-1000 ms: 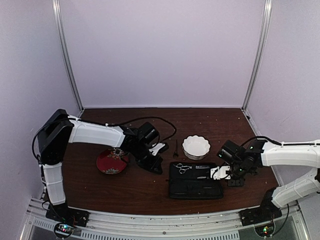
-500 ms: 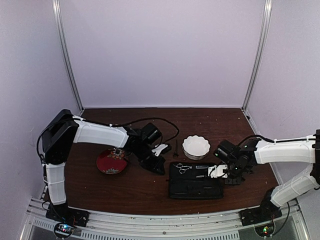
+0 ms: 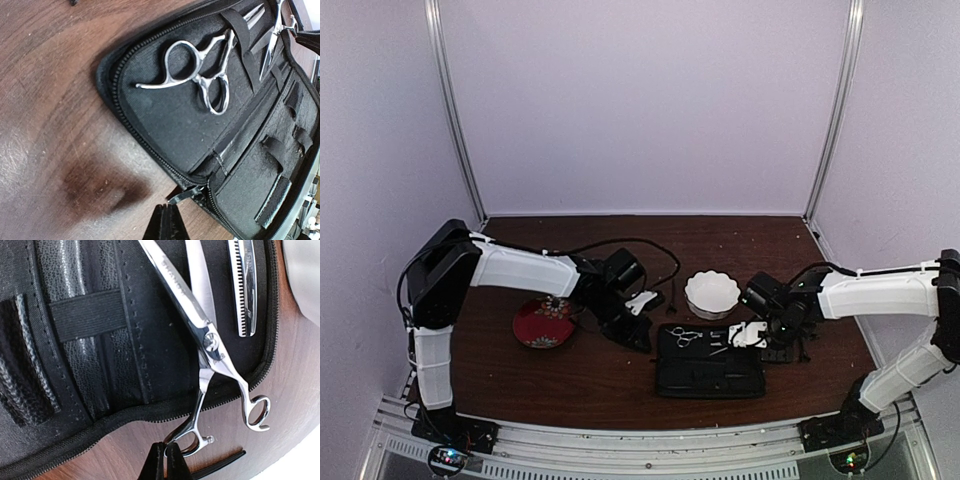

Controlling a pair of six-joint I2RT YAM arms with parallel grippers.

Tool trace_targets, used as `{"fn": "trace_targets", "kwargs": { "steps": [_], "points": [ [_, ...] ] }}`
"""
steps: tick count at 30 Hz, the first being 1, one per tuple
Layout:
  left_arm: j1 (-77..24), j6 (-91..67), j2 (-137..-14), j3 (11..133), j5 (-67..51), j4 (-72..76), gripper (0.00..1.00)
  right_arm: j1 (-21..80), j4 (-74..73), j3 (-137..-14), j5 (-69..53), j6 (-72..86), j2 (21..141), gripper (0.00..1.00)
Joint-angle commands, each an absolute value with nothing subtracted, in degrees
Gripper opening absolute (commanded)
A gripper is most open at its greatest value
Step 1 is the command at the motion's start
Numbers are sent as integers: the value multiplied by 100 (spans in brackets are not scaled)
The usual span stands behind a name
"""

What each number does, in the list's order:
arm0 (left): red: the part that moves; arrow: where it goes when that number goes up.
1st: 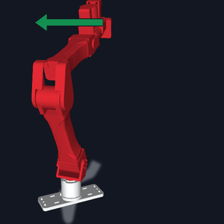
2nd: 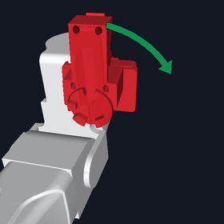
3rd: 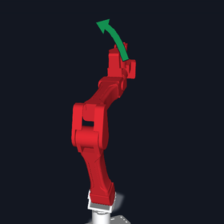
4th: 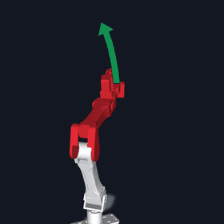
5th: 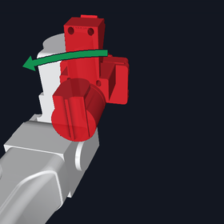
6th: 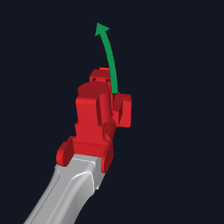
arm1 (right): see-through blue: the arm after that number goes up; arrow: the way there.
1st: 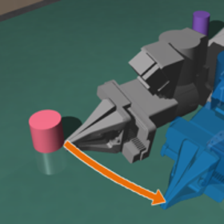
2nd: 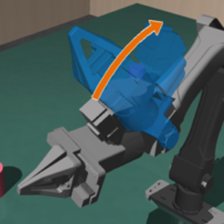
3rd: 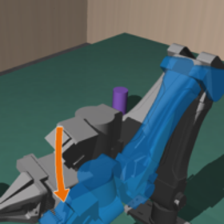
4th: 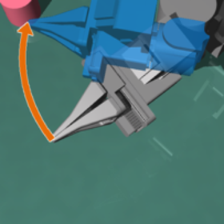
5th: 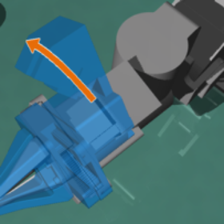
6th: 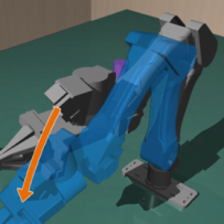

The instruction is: Sort the hair-cutting tools

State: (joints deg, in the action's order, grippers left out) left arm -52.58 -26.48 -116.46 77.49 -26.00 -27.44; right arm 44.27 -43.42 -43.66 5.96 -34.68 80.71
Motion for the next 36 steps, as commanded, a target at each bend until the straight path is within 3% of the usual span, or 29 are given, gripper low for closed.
{"fn": "trace_targets", "kwargs": {
  "steps": [1,21,23,31,33,36],
  "points": [
    [-5282,-2619,-11766,7866,-2718,-2619,0,4424,-4223,-4427,531,-3452,8089,0],
    [-5300,-2562,-11650,7995,-2339,-2863,1,4182,-4721,-4314,295,-2881,7532,0],
    [-5300,-2370,-11337,7908,-2064,-2857,11,4184,-4892,-4282,152,-2993,7158,0],
    [-5300,-1169,-10057,7513,-1915,-1786,65,4463,-5167,-4518,-205,-3089,6543,0],
    [-5304,-1013,-10137,7687,-2181,-1684,73,4600,-5121,-4573,-196,-3051,6645,0],
    [-5348,-885,-10480,8212,-2761,-1818,77,4719,-5023,-4733,-191,-2928,6763,0]
  ]
}}
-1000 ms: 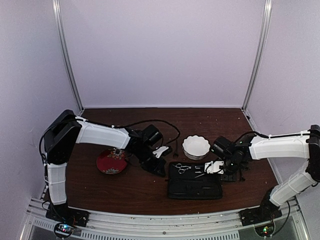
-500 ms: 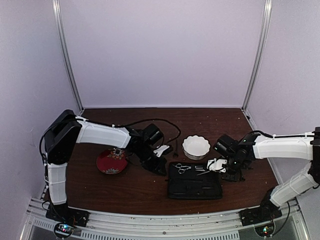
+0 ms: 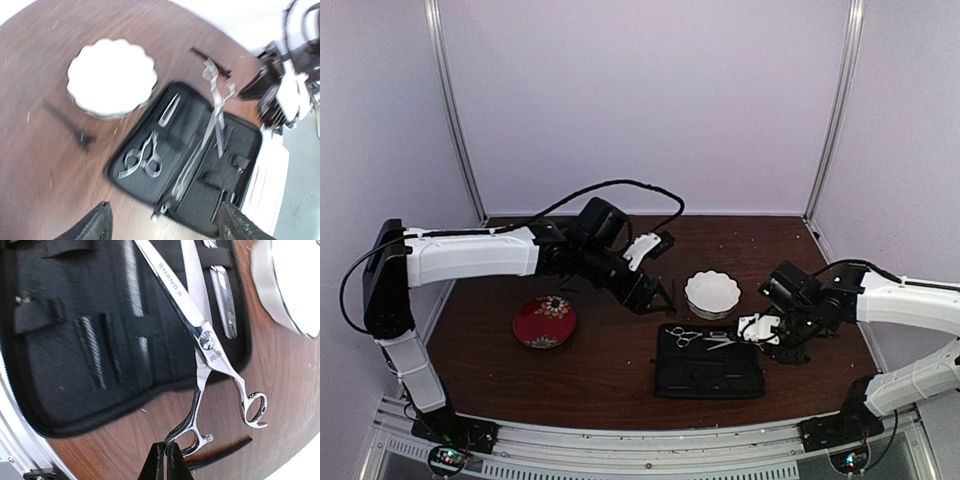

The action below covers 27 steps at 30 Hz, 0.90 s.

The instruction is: Sort the hair-cutting tools

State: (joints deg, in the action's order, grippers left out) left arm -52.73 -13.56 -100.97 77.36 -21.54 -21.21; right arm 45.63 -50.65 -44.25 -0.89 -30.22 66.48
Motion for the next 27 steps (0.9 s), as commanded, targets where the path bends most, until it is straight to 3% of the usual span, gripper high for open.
{"fn": "trace_targets", "kwargs": {
  "steps": [1,20,27],
  "points": [
    [-5394,-823,-10576,8387,-2868,-1835,77,4748,-5019,-4782,-210,-2899,6789,0],
    [-6113,-301,-11784,9422,-2565,-2119,72,4925,-5026,-5157,-298,-2647,6704,0],
    [-6144,-221,-11845,9424,-2681,-2160,63,4922,-5054,-5232,-381,-2528,6669,0]
  ]
}}
